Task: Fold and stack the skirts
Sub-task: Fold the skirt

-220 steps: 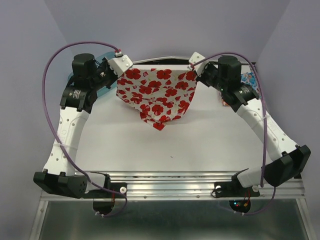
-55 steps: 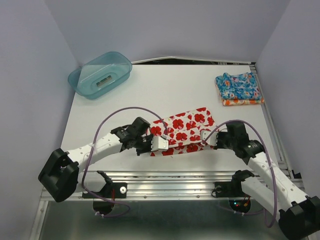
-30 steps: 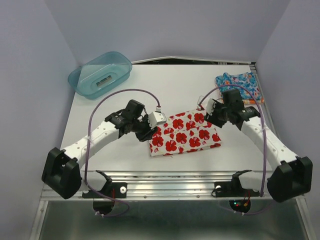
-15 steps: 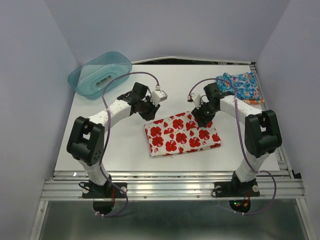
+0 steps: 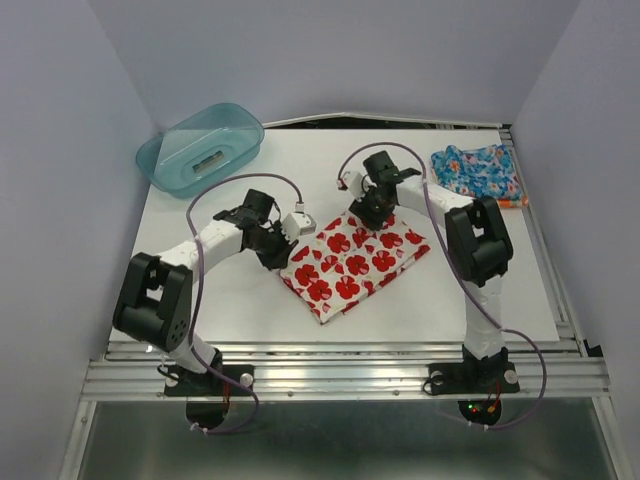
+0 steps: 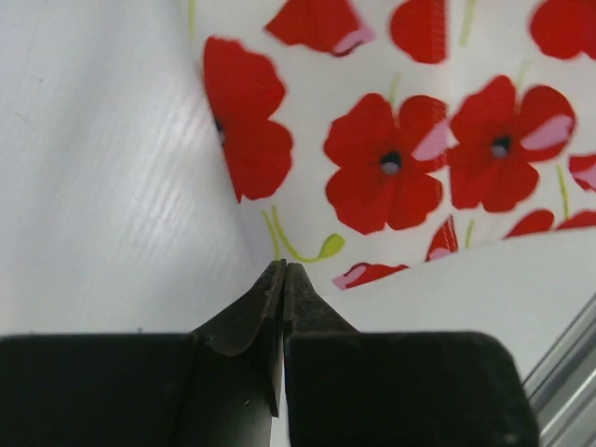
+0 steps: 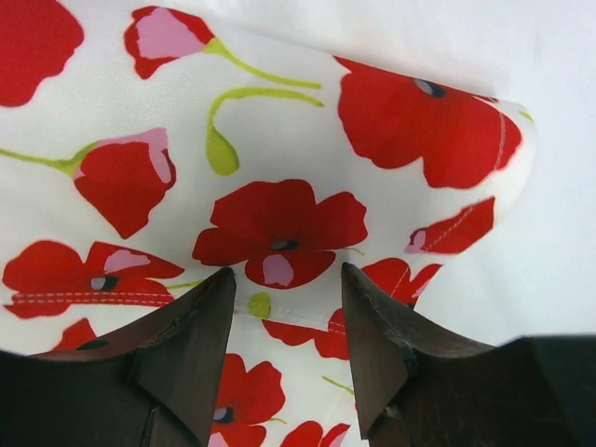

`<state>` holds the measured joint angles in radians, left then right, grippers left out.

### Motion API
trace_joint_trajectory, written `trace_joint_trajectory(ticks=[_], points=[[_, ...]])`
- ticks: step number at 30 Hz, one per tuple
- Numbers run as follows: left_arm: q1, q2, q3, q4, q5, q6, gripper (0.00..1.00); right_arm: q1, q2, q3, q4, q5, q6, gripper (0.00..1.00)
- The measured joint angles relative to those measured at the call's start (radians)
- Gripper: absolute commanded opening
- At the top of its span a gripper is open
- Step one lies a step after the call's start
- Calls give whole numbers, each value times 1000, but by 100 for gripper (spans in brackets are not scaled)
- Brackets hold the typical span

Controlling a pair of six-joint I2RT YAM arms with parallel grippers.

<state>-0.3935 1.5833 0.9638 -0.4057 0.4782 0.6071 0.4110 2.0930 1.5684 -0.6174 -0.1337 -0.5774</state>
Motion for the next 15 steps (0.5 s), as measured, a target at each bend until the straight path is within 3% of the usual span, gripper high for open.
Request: trace_joint_trajectory(ticks=[7, 8, 11, 15], points=[[-5, -262, -60, -170, 109, 159, 12, 168, 76, 101, 149, -19, -113, 61], [-6, -290, -64, -181, 119, 166, 14, 185, 76, 98, 168, -30, -120, 61], [-14, -398, -86, -183, 128, 164, 32, 238, 69, 91, 242, -63, -107, 61], [-40, -520, -112, -161, 85, 181, 35, 248, 18, 92, 272, -69, 20, 62]])
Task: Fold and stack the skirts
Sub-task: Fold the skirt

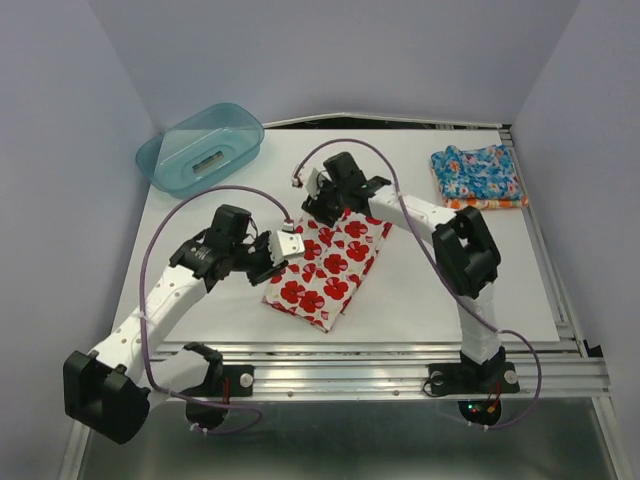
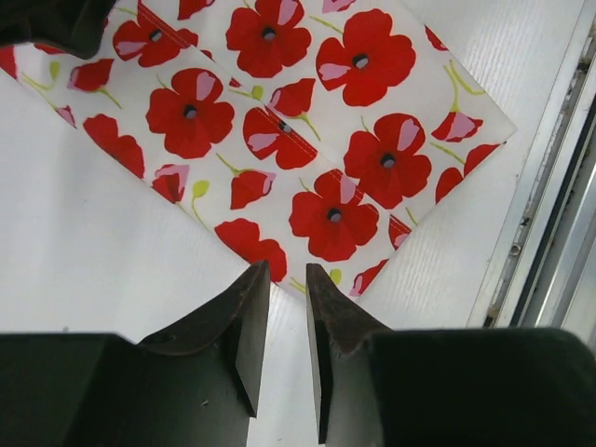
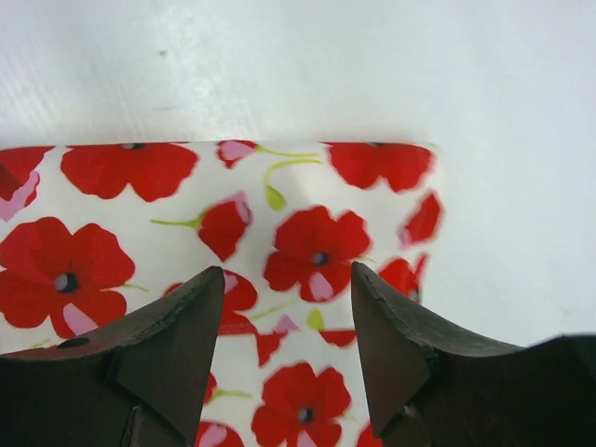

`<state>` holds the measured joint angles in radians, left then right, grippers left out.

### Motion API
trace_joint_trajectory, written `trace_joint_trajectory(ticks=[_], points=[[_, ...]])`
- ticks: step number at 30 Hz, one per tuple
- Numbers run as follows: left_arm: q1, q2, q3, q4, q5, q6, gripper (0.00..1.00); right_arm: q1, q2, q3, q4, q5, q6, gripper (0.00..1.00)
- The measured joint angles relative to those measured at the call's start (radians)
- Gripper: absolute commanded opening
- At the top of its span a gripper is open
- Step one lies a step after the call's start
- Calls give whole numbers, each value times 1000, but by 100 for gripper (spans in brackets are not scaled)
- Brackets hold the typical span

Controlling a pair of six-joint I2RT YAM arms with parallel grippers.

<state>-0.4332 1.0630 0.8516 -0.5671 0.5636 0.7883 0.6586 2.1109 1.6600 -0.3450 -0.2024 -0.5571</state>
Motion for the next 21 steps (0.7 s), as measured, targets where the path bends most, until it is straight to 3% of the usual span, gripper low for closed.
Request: trace_joint_trajectory(ticks=[4, 10, 16, 21], points=[[-29, -23, -24, 20, -87, 75, 34, -64, -161, -34, -12, -42, 147, 61], [-32, 106, -93, 64, -221, 171, 34, -152, -402, -225, -44, -179, 337, 61], [-69, 171, -108, 97, -298, 246, 32, -164, -266, -381, -80, -338, 459, 57], [-145, 198, -151, 136, -336, 258, 29, -249, -145, -377, -82, -384, 537, 54]])
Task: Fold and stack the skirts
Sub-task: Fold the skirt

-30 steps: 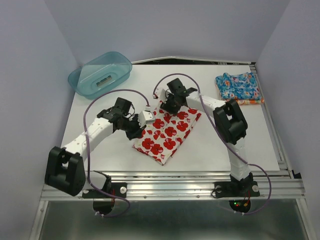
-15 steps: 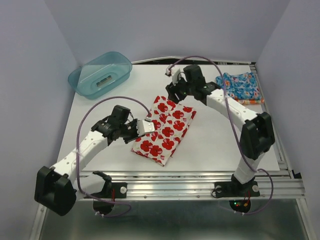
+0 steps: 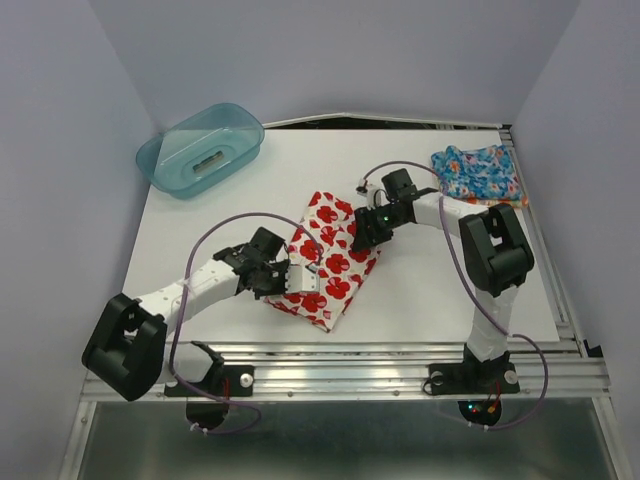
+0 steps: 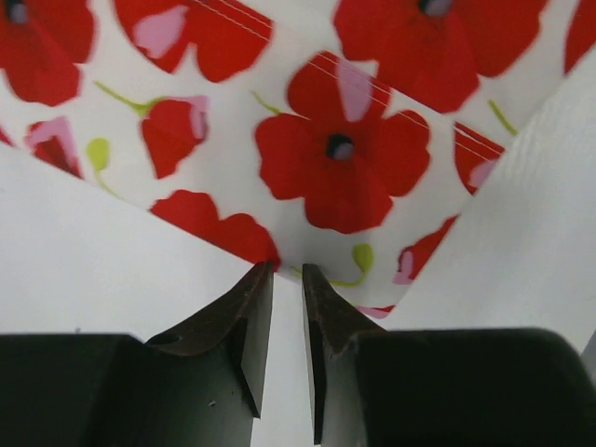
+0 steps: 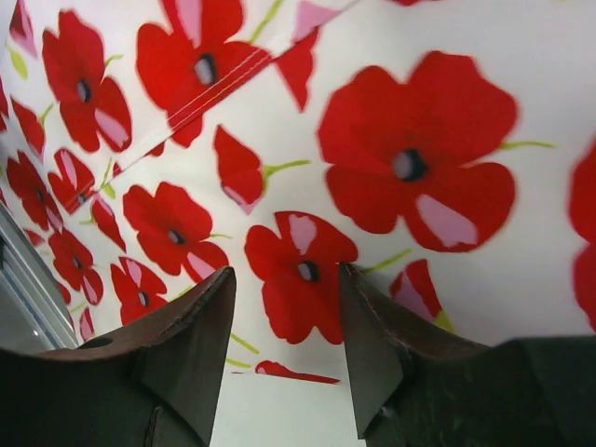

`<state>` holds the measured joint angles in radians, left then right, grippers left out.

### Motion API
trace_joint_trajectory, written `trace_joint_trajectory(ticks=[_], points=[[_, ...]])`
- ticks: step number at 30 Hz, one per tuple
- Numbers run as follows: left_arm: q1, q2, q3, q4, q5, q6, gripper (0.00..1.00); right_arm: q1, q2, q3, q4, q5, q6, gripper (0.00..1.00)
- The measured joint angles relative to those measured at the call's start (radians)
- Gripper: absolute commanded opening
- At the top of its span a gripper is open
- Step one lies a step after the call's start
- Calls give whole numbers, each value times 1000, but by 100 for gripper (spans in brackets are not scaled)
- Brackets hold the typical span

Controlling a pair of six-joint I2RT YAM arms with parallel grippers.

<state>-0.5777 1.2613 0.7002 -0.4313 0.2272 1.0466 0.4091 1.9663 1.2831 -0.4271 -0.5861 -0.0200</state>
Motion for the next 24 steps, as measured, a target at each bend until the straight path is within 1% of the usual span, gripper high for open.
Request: trace_joint_trajectory(ticks=[2, 6, 10, 11, 13, 14, 15, 19, 21, 24], points=[[-27, 18, -21, 2, -5, -1, 26, -51, 20, 18, -1, -10, 8, 53], [-76, 59, -27, 26, -2, -16, 21, -92, 69, 85, -12, -16, -28, 51], [-142, 139, 4, 68, -11, -45, 20, -94, 164, 245, -62, -8, -107, 52], [-157, 161, 23, 69, -10, -57, 22, -94, 189, 296, -79, -8, -126, 52], [-182, 191, 54, 77, 1, -77, 35, -93, 221, 352, -97, -5, -158, 53], [-188, 192, 57, 78, 2, -81, 43, -93, 226, 368, -111, -6, -172, 53], [-197, 188, 61, 77, 1, -89, 46, -93, 225, 374, -121, -5, -180, 54], [-225, 142, 64, 51, -6, -106, 52, -94, 203, 367, -165, -5, -192, 54], [-246, 103, 75, 18, -14, -114, 54, -94, 161, 334, -172, -13, -175, 55], [-294, 54, 101, -7, -19, -126, 54, -95, 55, 254, -167, -44, -135, 56]])
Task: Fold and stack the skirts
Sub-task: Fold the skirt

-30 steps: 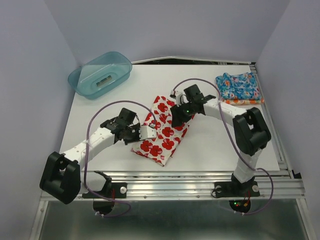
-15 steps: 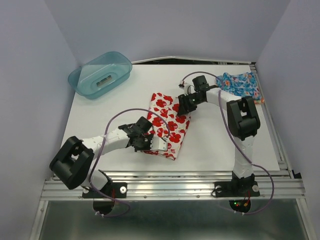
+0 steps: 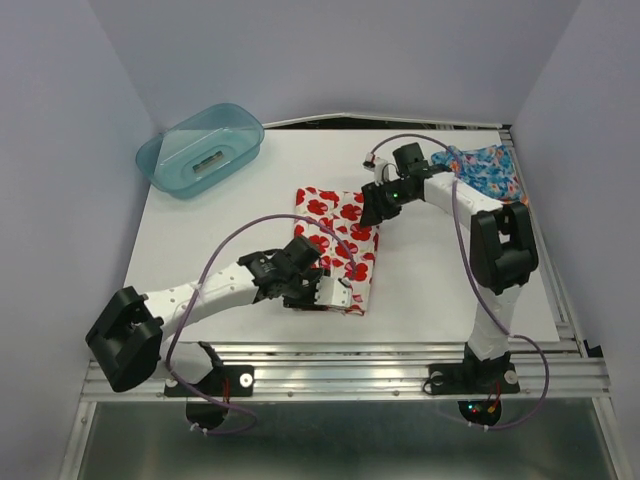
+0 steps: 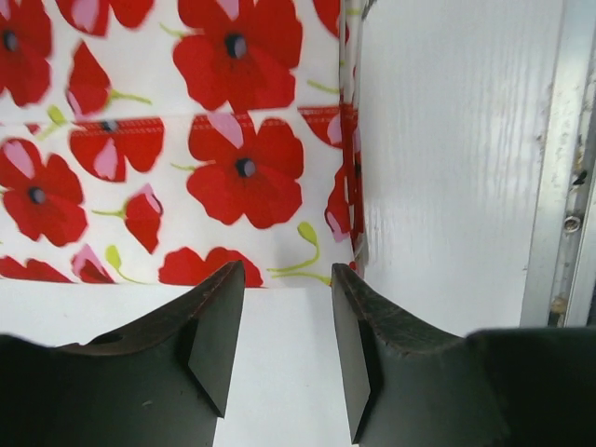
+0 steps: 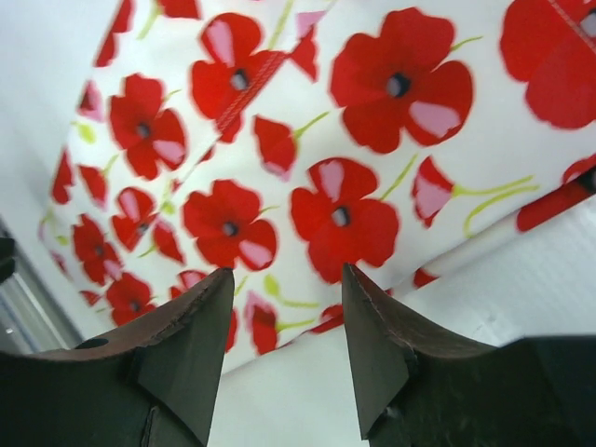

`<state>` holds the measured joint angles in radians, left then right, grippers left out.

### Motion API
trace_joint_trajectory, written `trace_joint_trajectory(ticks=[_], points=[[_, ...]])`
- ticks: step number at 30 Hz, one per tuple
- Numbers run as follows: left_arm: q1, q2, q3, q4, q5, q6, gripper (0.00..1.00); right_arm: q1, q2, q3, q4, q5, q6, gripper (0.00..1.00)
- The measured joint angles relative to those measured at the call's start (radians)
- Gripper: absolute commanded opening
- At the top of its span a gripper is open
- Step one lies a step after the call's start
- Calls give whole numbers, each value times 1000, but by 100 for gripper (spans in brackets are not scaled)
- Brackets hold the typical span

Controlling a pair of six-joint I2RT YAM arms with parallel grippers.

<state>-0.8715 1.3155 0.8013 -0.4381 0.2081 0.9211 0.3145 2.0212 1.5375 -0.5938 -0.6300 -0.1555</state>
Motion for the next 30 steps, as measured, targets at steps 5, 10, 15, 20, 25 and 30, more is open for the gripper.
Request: trace_joint_trajectory(ticks=[5, 10, 15, 20, 25, 30], points=[[-91, 13, 26, 12, -11, -34, 54, 0, -110, -79, 40, -54, 55, 55], [-151, 111, 9, 93, -60, -99, 52, 0, -71, -140, 111, -82, 99, 54], [-176, 183, -29, 173, -130, -152, 50, -6, 7, -223, 156, -111, 133, 52], [-183, 216, -24, 248, -170, -172, 41, -8, 18, -225, 183, -119, 150, 50], [-188, 235, -21, 274, -179, -164, 6, -8, 21, -225, 189, -119, 153, 50], [-189, 238, -13, 257, -172, -159, 0, -8, 21, -232, 199, -121, 153, 50]])
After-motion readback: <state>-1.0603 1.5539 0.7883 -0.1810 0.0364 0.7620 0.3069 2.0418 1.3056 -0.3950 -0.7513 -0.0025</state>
